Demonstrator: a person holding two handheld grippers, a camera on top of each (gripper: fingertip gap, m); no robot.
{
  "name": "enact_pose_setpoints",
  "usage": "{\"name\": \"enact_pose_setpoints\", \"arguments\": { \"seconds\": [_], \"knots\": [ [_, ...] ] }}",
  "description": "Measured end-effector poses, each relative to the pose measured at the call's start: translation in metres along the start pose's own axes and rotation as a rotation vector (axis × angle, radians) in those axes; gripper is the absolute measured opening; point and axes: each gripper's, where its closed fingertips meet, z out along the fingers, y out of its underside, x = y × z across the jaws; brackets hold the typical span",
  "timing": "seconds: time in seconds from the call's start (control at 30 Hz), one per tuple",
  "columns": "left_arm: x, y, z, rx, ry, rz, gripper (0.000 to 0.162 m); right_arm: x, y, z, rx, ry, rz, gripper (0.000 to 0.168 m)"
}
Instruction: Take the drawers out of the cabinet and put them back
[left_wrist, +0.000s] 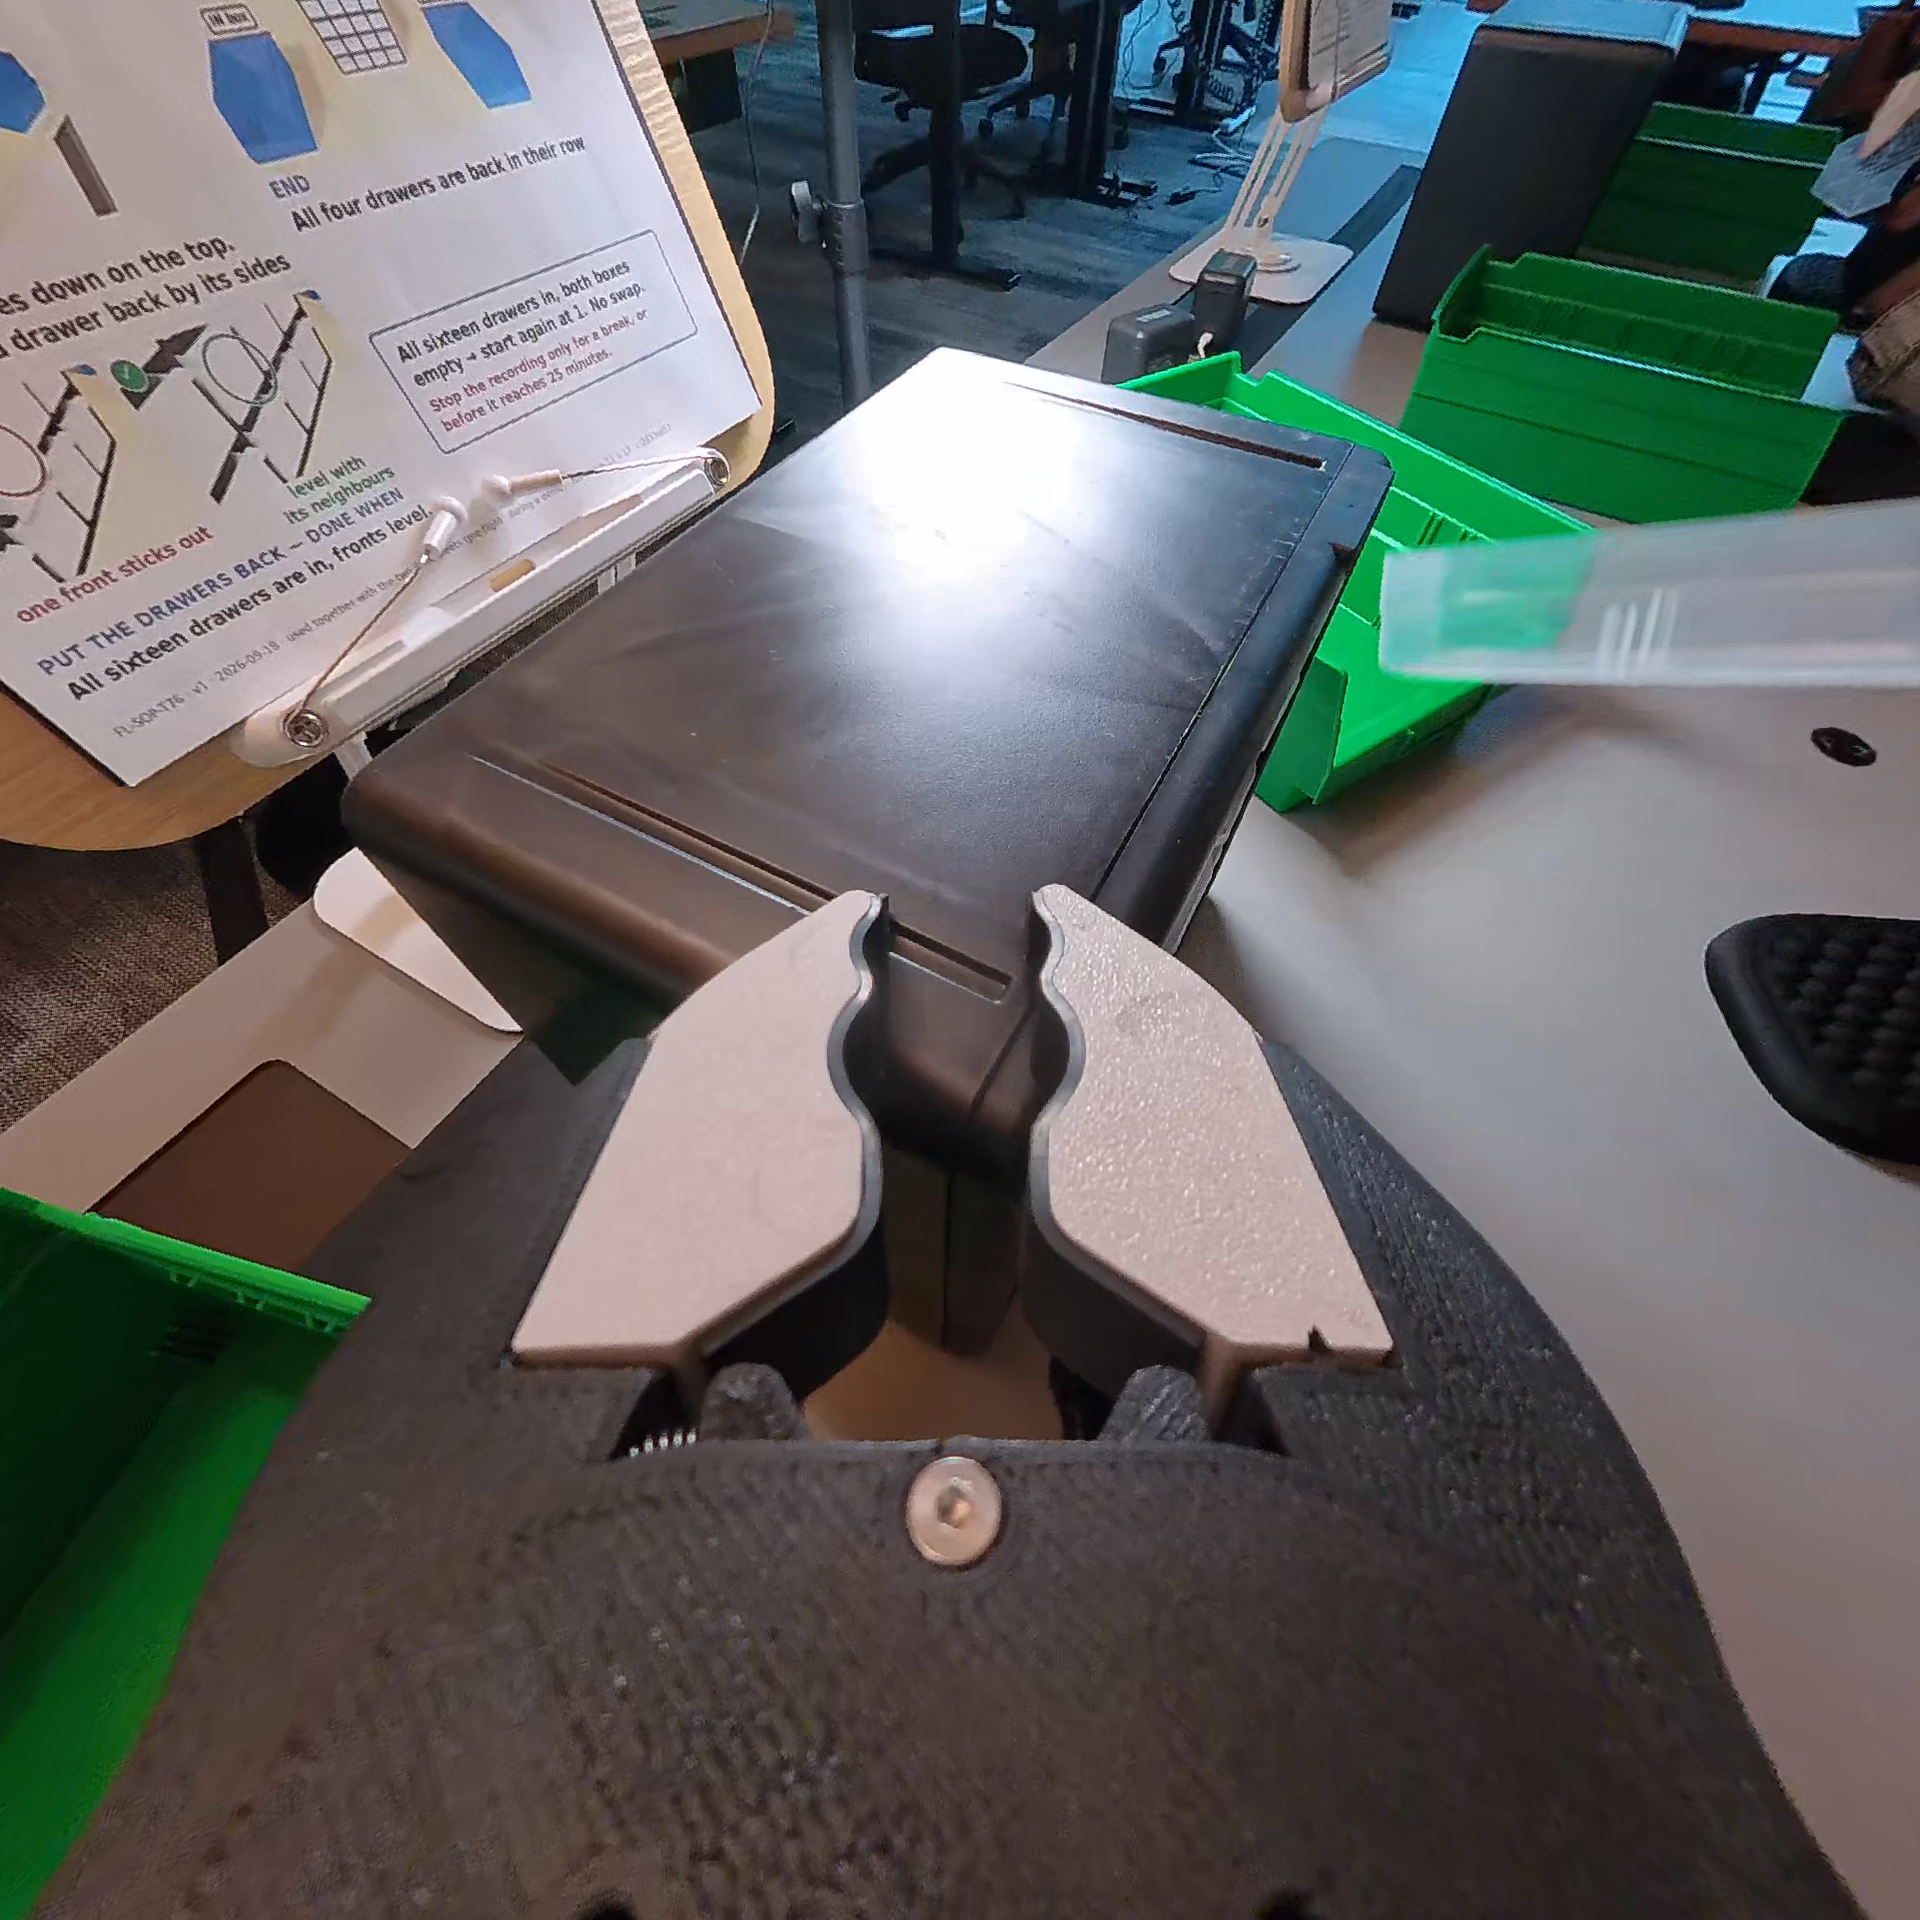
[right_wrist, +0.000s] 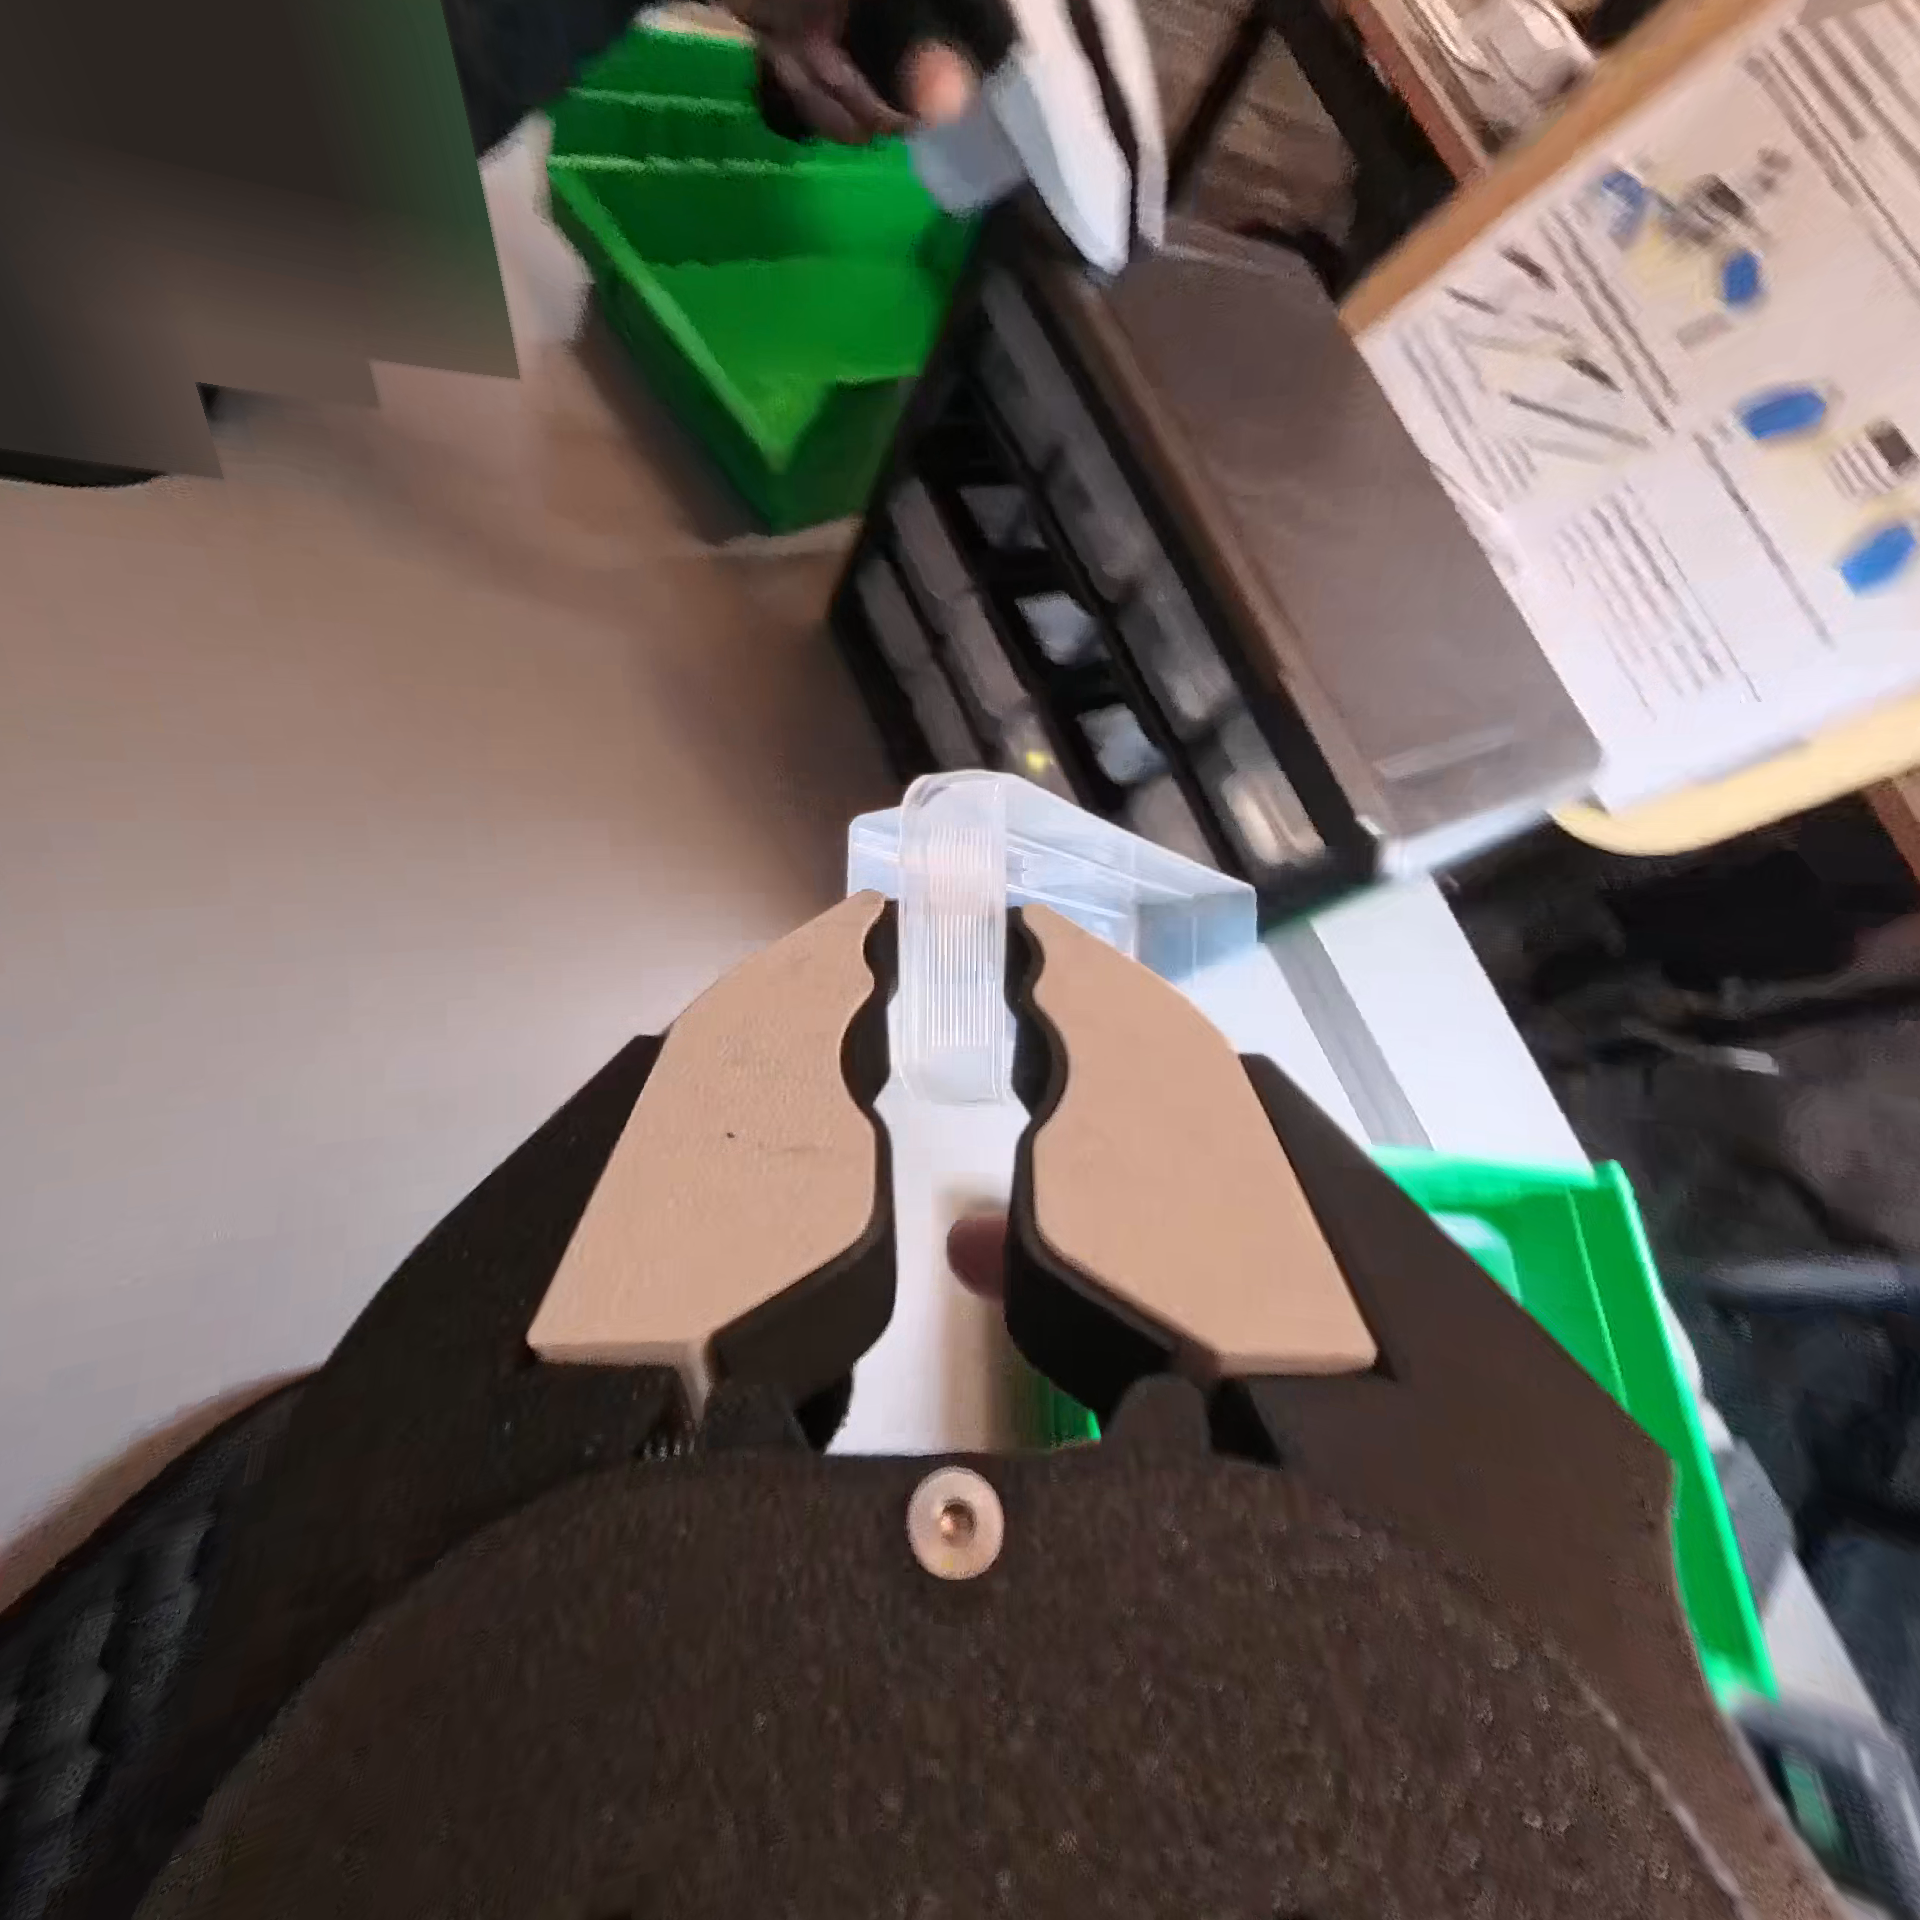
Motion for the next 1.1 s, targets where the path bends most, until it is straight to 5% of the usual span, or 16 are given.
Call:
{"name": "enact_pose_setpoints", "arguments": {
  "seconds": [0.03,0.2,0.37,0.5,0.77,1.1],
  "knots": [
    [0.000,0.000,0.000,0.000,0.000,-0.001,0.025,0.013,0.007,-0.007,-0.021,0.047,0.039,0.019],
    [-0.001,0.000,0.000,0.002,-0.001,-0.007,0.024,0.070,0.071,-0.012,-0.230,0.228,0.260,0.019],
    [-0.001,0.000,0.000,-0.003,-0.015,-0.003,0.024,0.110,0.159,0.016,-0.497,0.364,0.397,0.019],
    [-0.001,0.000,0.000,-0.001,-0.017,-0.004,0.023,0.125,0.198,0.048,-0.559,0.354,0.498,0.019],
    [-0.001,0.000,0.000,-0.003,-0.017,-0.005,0.023,0.144,0.216,0.100,-0.569,0.296,0.534,0.020],
    [-0.001,0.000,0.000,-0.007,-0.023,0.002,0.023,0.158,0.219,0.109,-0.540,0.290,0.508,0.032]
  ]
}}
